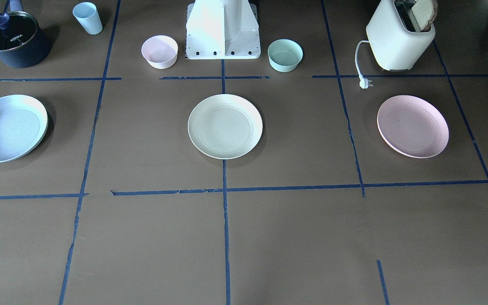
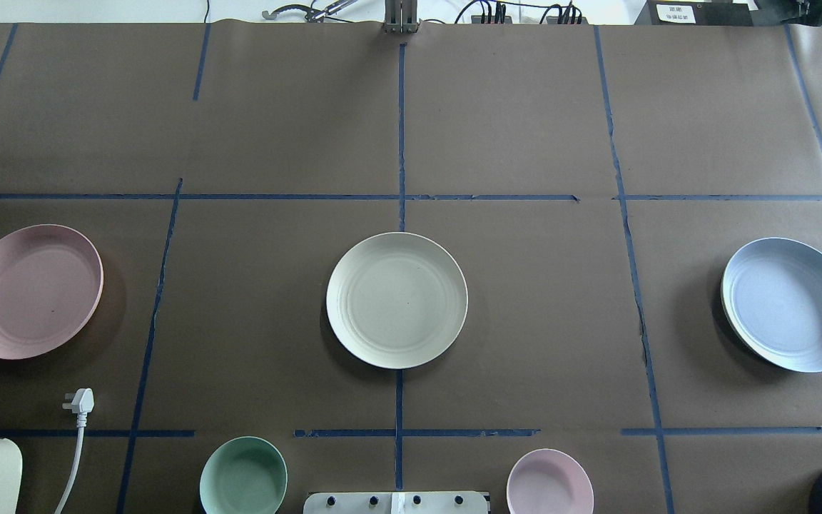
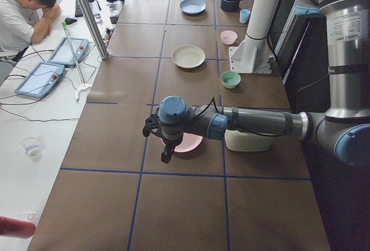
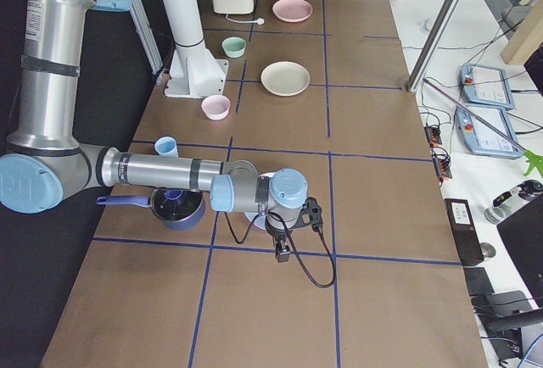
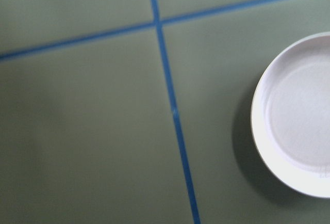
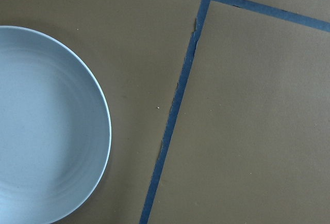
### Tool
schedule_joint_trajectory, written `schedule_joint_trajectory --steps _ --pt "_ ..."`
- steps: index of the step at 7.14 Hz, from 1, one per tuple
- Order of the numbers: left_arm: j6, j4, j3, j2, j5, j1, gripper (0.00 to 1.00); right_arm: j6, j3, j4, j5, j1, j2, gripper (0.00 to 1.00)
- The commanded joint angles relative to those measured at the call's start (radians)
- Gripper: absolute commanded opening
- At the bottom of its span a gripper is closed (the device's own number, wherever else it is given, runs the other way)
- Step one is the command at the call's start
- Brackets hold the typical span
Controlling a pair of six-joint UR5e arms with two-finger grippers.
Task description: Stack three plates with pink and blue
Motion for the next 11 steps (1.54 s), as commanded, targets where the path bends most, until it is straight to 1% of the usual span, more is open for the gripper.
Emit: schedule_joint_trajectory --steps 1,2,3,4,6,7,8,9,10,11 --pt "-0.353 -0.288 0.118 -0.004 0.004 0.159 1.0 0.0 -0.001 0.0 0.0 -0.002 0.0 1.0" --pt "-0.536 -0.498 0.213 -0.005 0.029 0.209 1.0 0.0 -0.001 0.0 0.0 -0.002 0.0 1.0" --pt "-0.697 -0.641 0.284 -0.008 0.121 0.274 1.0 0.0 -0.001 0.0 0.0 0.0 0.0 1.0" --pt "-0.764 -0.673 0.303 -0.017 0.177 0.341 1.0 0.0 -0.001 0.0 0.0 -0.002 0.0 1.0" --pt "-0.777 -0.673 0.323 -0.028 0.181 0.4 1.0 0.0 -0.001 0.0 0.0 -0.002 0.0 1.0" --pt "-0.779 -0.676 0.329 -0.031 0.178 0.402 0.85 0.0 -0.002 0.0 -0.003 -0.002 0.0 1.0" --pt "-0.779 -0.675 0.329 -0.036 0.173 0.402 0.26 0.0 -0.002 0.0 -0.002 0.0 0.0 1.0" --pt "-0.777 -0.675 0.327 -0.037 0.168 0.4 0.06 0.0 -0.002 0.0 -0.002 0.0 0.0 1.0" --pt "-0.779 -0.675 0.321 -0.037 0.167 0.4 0.0 0.0 -0.001 0.0 -0.002 0.0 0.0 1.0" --pt "-0.779 -0.677 0.321 -0.039 0.121 0.4 0.0 0.0 -0.001 0.0 -0.002 0.0 0.0 1.0"
